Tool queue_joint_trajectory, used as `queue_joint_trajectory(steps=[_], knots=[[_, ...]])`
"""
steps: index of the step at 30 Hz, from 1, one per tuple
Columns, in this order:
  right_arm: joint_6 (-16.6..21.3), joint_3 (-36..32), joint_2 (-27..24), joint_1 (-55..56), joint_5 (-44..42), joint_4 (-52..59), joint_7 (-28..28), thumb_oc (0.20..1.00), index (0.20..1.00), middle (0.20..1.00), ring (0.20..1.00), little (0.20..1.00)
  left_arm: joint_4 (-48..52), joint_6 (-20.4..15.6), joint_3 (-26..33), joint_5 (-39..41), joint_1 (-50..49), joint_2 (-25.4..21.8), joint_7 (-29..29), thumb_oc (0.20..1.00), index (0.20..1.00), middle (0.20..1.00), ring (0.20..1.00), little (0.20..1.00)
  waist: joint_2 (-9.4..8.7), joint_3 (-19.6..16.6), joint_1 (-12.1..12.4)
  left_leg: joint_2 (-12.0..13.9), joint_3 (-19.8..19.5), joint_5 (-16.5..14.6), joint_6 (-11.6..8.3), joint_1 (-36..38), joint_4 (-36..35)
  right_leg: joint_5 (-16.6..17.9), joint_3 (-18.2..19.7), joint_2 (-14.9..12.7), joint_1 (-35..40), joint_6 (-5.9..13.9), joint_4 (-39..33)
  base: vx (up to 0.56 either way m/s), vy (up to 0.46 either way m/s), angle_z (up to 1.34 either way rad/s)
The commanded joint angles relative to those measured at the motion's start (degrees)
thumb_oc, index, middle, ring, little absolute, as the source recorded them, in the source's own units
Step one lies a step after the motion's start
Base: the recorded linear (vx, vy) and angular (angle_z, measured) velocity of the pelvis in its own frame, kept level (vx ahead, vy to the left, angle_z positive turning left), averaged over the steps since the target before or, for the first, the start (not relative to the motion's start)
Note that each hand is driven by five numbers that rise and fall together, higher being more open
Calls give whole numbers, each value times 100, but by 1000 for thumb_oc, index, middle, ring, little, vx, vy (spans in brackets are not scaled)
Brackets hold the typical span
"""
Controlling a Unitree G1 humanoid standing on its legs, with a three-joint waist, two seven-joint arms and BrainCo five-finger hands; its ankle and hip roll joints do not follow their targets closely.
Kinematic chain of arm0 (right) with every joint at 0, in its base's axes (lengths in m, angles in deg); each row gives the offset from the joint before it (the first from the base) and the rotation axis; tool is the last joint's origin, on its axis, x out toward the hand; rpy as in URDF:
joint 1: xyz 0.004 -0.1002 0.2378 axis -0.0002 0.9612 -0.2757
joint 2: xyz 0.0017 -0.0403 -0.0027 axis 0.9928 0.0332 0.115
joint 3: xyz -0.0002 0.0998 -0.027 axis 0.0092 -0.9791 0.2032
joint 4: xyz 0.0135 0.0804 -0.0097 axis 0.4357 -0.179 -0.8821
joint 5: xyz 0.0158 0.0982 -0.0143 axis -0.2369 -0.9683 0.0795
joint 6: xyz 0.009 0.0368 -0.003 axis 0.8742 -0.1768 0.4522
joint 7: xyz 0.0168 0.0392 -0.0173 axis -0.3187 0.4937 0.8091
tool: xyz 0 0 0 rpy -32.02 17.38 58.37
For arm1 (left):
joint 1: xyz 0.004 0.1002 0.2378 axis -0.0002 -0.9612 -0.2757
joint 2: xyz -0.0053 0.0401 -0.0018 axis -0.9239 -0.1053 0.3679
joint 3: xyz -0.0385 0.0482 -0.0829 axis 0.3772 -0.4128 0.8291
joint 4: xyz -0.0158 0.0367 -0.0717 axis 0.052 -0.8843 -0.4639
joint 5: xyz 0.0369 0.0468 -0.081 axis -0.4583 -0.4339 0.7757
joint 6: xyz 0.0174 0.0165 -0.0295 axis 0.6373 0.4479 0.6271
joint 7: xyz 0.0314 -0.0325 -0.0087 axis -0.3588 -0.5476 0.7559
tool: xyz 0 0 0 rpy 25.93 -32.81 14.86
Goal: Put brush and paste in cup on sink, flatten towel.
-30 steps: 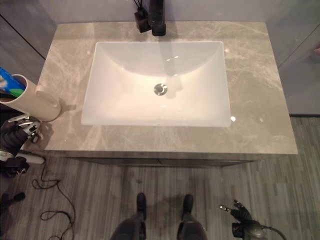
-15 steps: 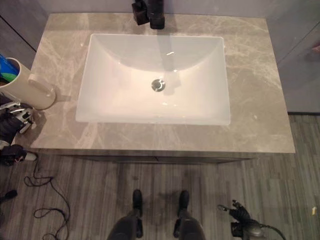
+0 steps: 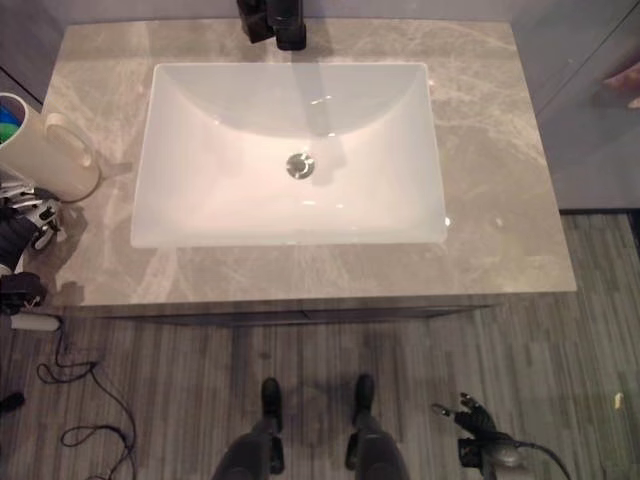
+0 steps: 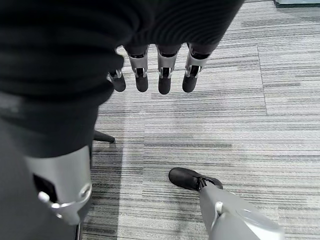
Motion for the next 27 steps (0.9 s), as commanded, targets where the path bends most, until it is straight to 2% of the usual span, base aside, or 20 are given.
queue_joint_trajectory(steps=[1, 17, 27], knots=[[19, 117, -150, -43, 73, 30, -62, 1000, 1000, 1000, 1000, 1000, -519, -162, -194, -83, 255, -143, 69, 200, 200, 200, 200, 200, -7, -37, -106, -7, 64, 93, 63, -66, 7, 382, 42, -511, 171, 449, -15, 0, 0, 0], [17, 193, -201, -86, 43, 122, -71, 1000, 1000, 1000, 1000, 1000, -1089, -269, -405, -89, 1091, -485, 251, 200, 200, 200, 200, 200, -54, 32, -172, 24, 126, 106, 45, -190, 7, 435, 127, -486, -6, 480, -15, 0, 0, 0], [17, 417, -188, -186, 34, 332, -99, 1000, 1000, 1000, 1000, 1000, -1536, -263, -894, -50, 1831, -623, 323, 200, 200, 200, 200, 200, -115, 137, -238, 63, 149, 147, 44, -337, 7, 470, 200, -454, -188, 488, -15, 3, -2, -1]])
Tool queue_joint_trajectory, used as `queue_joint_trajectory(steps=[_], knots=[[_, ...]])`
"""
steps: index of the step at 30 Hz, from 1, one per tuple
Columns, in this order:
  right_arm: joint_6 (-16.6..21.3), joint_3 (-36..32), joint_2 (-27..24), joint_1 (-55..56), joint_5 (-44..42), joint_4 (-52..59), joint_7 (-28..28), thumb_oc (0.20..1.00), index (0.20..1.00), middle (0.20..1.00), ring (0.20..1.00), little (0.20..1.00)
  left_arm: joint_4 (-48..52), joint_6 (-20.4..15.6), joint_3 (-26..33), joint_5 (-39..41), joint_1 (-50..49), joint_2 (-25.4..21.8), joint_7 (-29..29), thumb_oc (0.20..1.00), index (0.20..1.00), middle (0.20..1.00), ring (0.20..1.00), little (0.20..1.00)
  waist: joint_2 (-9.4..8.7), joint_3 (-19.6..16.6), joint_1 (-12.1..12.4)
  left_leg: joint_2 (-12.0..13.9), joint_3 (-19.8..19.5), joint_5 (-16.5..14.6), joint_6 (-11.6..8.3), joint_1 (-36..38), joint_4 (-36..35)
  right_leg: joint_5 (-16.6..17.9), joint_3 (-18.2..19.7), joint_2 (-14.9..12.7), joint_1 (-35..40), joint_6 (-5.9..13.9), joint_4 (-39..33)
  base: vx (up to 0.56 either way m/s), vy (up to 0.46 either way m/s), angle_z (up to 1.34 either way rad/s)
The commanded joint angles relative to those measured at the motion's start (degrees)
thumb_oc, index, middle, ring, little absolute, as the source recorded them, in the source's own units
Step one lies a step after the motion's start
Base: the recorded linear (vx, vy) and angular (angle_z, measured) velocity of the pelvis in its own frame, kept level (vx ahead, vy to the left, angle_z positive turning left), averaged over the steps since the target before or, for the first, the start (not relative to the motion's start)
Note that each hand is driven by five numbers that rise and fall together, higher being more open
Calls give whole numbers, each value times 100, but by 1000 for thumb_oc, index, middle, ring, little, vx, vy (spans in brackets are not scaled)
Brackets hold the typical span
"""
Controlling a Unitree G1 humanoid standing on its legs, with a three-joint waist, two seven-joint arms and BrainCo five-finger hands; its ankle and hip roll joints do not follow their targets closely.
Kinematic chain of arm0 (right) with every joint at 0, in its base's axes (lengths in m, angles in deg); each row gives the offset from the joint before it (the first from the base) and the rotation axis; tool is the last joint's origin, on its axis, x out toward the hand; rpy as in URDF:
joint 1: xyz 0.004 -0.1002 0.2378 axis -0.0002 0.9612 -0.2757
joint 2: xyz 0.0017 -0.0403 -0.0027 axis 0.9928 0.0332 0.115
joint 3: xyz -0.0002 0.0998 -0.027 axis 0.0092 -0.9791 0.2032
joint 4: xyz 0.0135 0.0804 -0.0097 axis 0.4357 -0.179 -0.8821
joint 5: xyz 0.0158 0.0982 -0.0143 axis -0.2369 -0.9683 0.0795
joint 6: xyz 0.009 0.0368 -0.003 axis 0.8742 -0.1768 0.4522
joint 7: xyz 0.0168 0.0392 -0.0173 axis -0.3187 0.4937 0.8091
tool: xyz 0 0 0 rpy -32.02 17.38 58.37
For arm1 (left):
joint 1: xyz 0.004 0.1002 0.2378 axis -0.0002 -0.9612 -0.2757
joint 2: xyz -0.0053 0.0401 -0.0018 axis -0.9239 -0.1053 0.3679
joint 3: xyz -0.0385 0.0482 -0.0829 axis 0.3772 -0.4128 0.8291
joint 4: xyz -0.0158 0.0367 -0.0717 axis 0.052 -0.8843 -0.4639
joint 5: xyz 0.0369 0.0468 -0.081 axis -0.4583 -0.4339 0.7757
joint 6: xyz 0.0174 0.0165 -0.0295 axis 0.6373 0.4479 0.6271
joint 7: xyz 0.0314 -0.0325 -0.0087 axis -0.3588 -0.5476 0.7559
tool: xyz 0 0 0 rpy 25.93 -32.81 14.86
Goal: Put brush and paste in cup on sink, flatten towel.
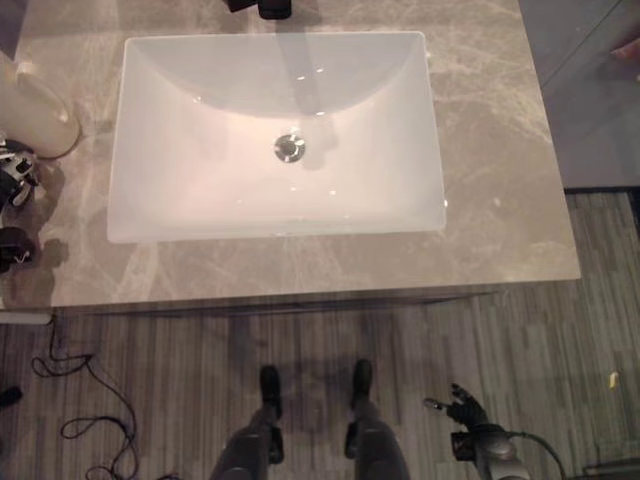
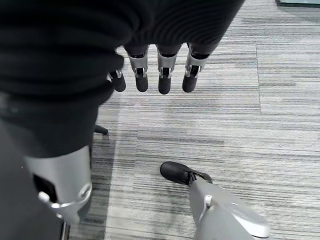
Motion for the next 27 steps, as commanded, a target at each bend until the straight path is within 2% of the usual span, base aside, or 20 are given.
queue_joint_trajectory(steps=[1, 7, 9, 13, 27], knots=[[5, -4, -173, -99, -17, 89, -86, 1000, 1000, 1000, 1000, 1000, -509, -30, -308, -55, 275, -186, 33, 200, 200, 200, 200, 200, -45, 106, -117, 33, 97, 50, 49, 105, 8, 338, 89, -486, 297, 517, -15, 0, 0, 0], [-4, 86, -147, -103, 8, 137, -91, 1000, 1000, 1000, 1000, 1000, -859, 0, -626, -52, 748, -145, 69, 200, 200, 200, 200, 200, -81, 140, -158, 44, 111, 42, 50, 62, 8, 328, 140, -472, 233, 516, -15, -3, -1, -3], [-3, 191, -128, -120, -5, 93, -87, 1000, 1000, 1000, 1000, 1000, -1308, 46, -1049, -188, 1414, -89, 132, 200, 200, 200, 200, 200, -108, 144, -227, 46, 103, 45, 47, 9, 8, 339, 154, -456, 167, 522, -15, 0, 0, 0], [-3, 327, -116, -125, -11, 111, -72, 1000, 1000, 1000, 1000, 1000, -1935, 163, -1515, -311, 2161, 73, 178, 200, 200, 200, 200, 200, -113, 102, -271, 67, 102, 36, 40, 20, 8, 308, 162, -445, 171, 516, -15, 2, -4, -3], [-1, 453, -168, -151, -90, 135, -72, 1000, 1000, 1000, 1000, 1000, -2882, 319, -2191, -589, 3398, 397, 324, 200, 200, 200, 200, 200, -75, 24, -328, 74, 87, 29, 38, 29, 8, 308, 139, -435, 174, 531, -15, 0, 0, 0]])
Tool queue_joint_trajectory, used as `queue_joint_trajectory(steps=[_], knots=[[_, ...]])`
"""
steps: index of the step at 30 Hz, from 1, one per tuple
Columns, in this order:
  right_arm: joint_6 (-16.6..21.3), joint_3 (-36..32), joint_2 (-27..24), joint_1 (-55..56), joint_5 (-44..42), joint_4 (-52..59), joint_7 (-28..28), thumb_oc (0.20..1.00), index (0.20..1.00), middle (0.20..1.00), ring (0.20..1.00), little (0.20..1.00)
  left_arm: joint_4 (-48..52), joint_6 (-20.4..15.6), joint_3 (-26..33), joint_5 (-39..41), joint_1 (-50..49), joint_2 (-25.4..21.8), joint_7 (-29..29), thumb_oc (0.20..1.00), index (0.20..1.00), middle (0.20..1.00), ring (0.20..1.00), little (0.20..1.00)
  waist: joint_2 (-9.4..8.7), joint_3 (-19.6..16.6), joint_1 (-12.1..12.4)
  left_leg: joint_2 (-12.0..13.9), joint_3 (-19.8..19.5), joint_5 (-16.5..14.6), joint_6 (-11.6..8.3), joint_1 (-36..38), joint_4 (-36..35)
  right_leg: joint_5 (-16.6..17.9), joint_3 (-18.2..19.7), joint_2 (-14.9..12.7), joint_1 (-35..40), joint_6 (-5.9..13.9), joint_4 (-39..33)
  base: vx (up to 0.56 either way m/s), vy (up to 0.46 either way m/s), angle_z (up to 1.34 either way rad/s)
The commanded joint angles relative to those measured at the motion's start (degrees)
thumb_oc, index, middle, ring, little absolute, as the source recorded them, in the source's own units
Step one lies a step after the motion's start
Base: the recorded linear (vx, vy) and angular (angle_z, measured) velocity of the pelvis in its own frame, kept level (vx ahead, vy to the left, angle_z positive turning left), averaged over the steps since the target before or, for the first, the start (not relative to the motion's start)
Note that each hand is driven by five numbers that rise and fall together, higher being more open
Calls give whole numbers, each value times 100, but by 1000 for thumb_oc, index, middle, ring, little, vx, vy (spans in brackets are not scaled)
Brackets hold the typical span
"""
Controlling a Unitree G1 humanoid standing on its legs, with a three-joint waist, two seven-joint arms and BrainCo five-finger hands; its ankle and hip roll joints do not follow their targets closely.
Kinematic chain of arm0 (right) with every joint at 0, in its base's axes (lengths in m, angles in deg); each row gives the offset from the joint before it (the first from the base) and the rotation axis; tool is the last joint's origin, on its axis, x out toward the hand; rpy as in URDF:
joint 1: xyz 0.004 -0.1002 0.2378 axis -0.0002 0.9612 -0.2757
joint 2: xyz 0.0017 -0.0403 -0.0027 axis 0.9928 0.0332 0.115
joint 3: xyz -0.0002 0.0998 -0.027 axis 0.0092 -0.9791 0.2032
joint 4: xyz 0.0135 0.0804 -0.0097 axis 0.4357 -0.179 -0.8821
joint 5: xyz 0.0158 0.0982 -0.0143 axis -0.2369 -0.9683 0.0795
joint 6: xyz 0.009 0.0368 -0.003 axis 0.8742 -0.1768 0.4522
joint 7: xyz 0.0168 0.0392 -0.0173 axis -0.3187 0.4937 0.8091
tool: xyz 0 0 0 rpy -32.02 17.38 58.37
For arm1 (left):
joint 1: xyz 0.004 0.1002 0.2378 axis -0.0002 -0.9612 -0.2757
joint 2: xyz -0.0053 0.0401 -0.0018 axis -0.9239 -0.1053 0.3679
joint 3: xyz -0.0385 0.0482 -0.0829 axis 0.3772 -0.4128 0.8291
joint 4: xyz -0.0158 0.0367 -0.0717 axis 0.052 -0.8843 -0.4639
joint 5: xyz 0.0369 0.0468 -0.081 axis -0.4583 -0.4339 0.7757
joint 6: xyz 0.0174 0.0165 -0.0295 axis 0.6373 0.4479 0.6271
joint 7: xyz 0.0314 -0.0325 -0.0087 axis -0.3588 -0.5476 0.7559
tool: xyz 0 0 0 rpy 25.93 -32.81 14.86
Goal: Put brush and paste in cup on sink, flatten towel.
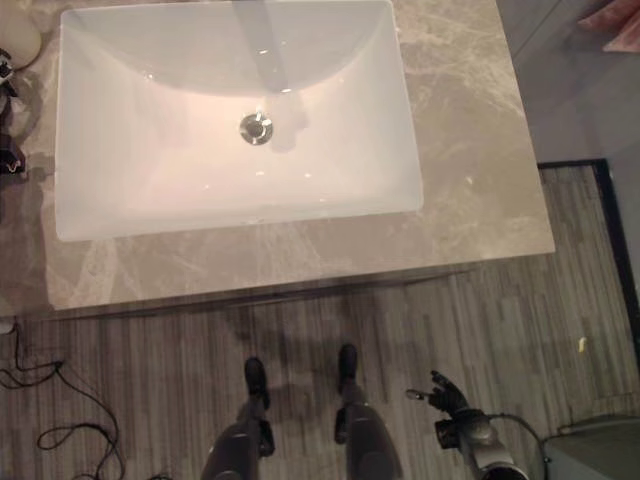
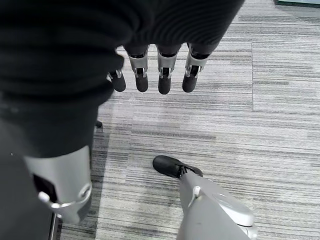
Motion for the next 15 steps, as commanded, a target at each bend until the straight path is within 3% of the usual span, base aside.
queue_joint_trajectory(steps=[1, 3, 6, 15], knots=[[56, -58, -222, 41, -78, -43, -72, 1000, 1000, 1000, 1000, 1000, -673, 185, -190, -287, 44, 246, 79, 200, 200, 200, 200, 200, 95, -100, -34, 70, -16, -52, 34, 81, 8, 178, 51, -437, 291, 588, -16, 0, 0, 0], [59, -42, -208, 16, -100, -140, -82, 1000, 1000, 1000, 1000, 1000, -901, 178, -261, -279, 268, 348, 145, 200, 200, 200, 200, 200, 96, -122, -37, 73, -30, -52, 33, 77, 8, 165, 43, -434, 295, 591, -16, 1, -6, 4], [75, -78, -166, 42, -129, -162, -113, 1000, 1000, 1000, 1000, 1000, -473, 116, -171, -297, 23, 425, 180, 200, 200, 200, 200, 200, 104, -142, 4, 61, -53, -62, 40, 111, 8, 149, 15, -430, 355, 589, -16, -1, -3, 1], [36, -328, -209, 145, -4, -283, -102, 1000, 1000, 1000, 1000, 1000, 1048, 89, 802, -281, -1908, 60, 50, 200, 200, 200, 200, 200, 156, -219, 161, 38, -68, -85, 57, 227, 8, 120, -25, -445, 500, 555, -16, -1, 2, 1]])
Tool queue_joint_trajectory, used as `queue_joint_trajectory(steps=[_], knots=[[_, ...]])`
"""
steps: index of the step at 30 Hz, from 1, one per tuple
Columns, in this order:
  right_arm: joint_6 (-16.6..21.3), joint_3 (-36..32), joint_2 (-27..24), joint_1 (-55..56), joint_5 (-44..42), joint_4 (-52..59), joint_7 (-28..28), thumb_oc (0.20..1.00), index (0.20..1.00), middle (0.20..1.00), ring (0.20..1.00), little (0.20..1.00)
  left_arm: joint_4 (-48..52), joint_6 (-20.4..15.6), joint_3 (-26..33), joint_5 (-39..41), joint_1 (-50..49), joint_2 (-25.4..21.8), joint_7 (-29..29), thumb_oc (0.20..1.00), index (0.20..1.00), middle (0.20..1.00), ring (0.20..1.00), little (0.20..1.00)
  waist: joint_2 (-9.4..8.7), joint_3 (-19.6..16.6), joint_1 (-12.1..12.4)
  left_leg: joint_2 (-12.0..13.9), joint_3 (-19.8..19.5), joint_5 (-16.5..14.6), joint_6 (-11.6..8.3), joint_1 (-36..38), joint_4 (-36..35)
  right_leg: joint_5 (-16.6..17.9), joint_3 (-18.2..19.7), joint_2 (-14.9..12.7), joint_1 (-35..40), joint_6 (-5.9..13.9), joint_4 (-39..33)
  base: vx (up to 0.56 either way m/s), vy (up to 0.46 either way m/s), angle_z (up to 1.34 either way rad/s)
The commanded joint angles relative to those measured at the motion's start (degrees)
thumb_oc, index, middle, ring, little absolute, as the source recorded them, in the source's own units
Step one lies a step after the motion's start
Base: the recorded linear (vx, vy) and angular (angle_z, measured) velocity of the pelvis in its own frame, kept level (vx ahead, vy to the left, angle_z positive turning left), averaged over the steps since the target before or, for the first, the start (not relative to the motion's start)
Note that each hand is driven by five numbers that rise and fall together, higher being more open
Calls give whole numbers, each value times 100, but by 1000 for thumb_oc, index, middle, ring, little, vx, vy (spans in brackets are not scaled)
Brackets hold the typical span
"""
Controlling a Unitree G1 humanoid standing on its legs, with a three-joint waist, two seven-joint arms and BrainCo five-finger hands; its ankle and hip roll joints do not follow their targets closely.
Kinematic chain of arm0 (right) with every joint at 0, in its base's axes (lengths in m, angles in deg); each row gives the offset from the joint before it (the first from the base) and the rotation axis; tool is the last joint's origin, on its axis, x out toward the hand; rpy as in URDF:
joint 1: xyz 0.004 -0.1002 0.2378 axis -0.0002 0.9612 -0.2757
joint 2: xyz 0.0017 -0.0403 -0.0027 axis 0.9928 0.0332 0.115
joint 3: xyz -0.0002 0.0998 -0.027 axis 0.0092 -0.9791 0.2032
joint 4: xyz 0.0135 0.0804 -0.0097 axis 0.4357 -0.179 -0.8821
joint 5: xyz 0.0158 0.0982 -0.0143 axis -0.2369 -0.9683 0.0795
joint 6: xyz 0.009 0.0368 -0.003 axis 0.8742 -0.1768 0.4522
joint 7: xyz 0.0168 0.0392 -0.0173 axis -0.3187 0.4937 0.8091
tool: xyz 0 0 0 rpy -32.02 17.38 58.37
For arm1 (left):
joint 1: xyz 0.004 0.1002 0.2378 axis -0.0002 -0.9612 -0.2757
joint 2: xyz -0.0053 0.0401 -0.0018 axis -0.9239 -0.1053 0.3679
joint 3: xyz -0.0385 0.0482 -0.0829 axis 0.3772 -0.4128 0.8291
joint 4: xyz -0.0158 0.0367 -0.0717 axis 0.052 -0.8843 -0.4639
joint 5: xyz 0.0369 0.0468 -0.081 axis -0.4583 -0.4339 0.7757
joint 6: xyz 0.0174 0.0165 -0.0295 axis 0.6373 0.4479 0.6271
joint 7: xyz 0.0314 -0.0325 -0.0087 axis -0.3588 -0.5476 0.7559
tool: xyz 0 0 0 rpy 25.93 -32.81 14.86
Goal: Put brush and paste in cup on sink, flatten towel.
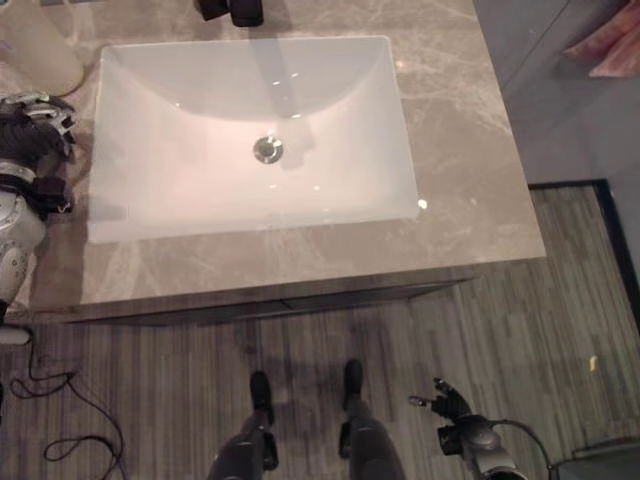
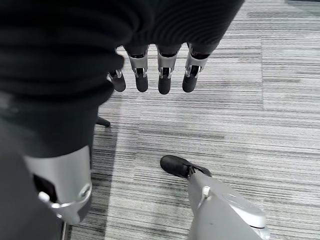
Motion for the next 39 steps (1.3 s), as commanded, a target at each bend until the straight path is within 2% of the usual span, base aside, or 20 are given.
queue_joint_trajectory(steps=[1, 4, 9, 13, 18, 20, 21, 24, 32, 39], knots=[[23, -304, -215, 107, 29, -34, -95, 1000, 1000, 1000, 1000, 1000, -367, 28, 197, -169, -123, -230, -71, 200, 200, 200, 200, 200, 29, 121, 84, 35, -1, -112, 54, 101, 10, 109, 25, -447, 332, 556, -16, -13, 6, 3], [3, -292, -229, 100, 94, -24, -98, 1000, 1000, 1000, 1000, 1000, -587, 53, 396, -221, -150, -233, 20, 200, 200, 200, 200, 200, 25, 109, 86, 27, -12, -111, 60, 76, 10, 121, 10, -454, 314, 554, -16, -29, 12, 6], [8, -236, -216, 66, 89, -32, -80, 1000, 1000, 1000, 1000, 1000, -1002, 63, 318, -243, 172, -206, 60, 200, 200, 200, 200, 200, -5, 142, 53, 15, -1, -100, 62, 25, 10, 138, 5, -455, 267, 569, -16, -5, 2, 1], [15, -108, -220, 11, 50, -11, -67, 1000, 1000, 1000, 1000, 1000, -1577, -12, -36, -177, 975, -207, 127, 200, 200, 200, 200, 200, -67, 234, -23, 20, 10, -35, 44, -135, 10, 246, 9, -459, 126, 584, -16, -31, 9, -1], [8, -54, -218, 12, 11, 6, -85, 1000, 1000, 1000, 1000, 1000, -2012, 12, -404, -192, 1500, -170, 90, 200, 200, 200, 200, 200, -94, 284, -70, 26, -5, 1, 32, -218, 10, 274, -4, -462, 64, 601, -16, 0, 1, 1], [19, -16, -184, -4, -12, -25, -104, 1000, 1000, 1000, 1000, 1000, -2282, 24, -673, -258, 1878, -154, 85, 200, 200, 200, 200, 200, -113, 310, -75, 36, -7, 8, 32, -256, 10, 271, -21, -469, 30, 607, -16, 0, 0, 0], [38, 73, -198, -34, -36, 61, -123, 1000, 1000, 1000, 1000, 1000, -2515, 61, -948, -549, 2295, -155, 131, 200, 200, 200, 200, 200, -137, 369, -115, 50, -1, 8, 26, -305, 10, 269, 6, -451, -26, 611, -16, 0, 0, 0], [58, 104, -203, 43, -92, 346, -115, 1000, 1000, 1000, 1000, 1000, -2628, 70, -1214, -687, 2704, -133, 160, 200, 200, 200, 200, 200, -208, 404, -154, 76, -13, 36, 22, -396, 10, 301, 23, -438, -101, 623, -16, -6, -7, -3], [99, 197, -106, 90, -136, 382, -121, 1000, 1000, 1000, 1000, 1000, -3173, 89, -1637, -869, 3365, -76, 166, 200, 200, 200, 200, 200, -305, 417, -215, 119, -14, 46, 13, -501, 10, 312, -10, -418, -178, 638, -16, 0, 0, 0], [120, 203, -87, 192, -190, 413, -123, 1000, 1000, 1000, 1000, 1000, -3521, 72, -1739, -836, 3679, -43, 255, 200, 200, 200, 200, 200, -327, 405, -260, 124, -31, 43, 10, -551, 10, 332, -28, -419, -224, 662, -16, 0, 0, 0]])
